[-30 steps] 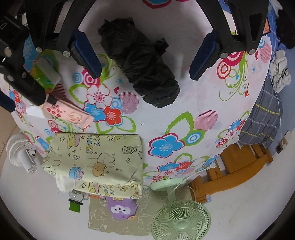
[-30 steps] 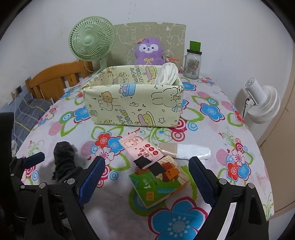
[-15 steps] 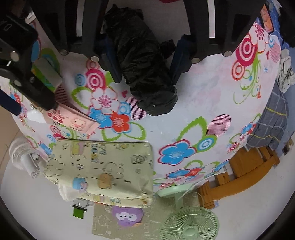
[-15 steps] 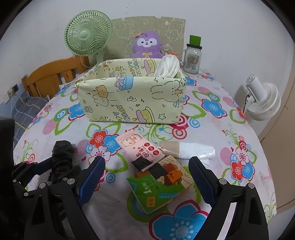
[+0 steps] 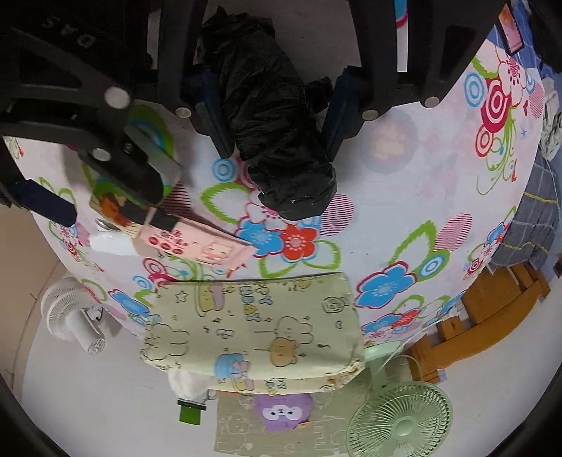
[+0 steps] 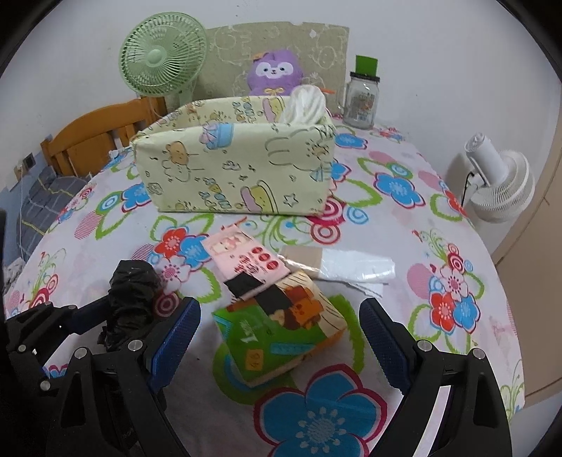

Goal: Organize soft objects
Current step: 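Grasp the black plastic bag with the left tool, then grasp the green tissue pack with the right tool while the left tool holds the bag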

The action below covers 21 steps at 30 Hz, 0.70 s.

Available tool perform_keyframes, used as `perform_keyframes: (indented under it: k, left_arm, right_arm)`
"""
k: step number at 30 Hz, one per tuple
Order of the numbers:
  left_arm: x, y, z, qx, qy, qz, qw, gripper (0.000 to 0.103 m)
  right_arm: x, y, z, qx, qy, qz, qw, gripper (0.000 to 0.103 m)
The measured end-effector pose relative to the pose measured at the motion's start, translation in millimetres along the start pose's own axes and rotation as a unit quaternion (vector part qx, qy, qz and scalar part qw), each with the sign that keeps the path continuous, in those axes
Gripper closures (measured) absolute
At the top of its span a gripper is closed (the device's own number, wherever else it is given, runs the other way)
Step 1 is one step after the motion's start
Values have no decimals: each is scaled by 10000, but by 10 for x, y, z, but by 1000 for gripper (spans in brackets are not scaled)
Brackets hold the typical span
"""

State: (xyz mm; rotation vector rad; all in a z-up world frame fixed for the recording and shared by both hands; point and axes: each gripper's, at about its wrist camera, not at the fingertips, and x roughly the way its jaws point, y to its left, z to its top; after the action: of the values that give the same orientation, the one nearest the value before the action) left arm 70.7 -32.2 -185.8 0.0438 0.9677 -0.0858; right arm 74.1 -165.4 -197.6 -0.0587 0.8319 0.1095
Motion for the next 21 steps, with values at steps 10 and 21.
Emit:
perform_keyframes:
  k: [10,21]
  left_arm:
    - [3,-128,-57,143,24,69,9999,51]
    - [36,-111,6,181,54,-91,9998,51]
  right_arm:
    - [142,-3,-53,28,243,25,9997,8]
    - [301,-97,-51,440,413,305,9977,13]
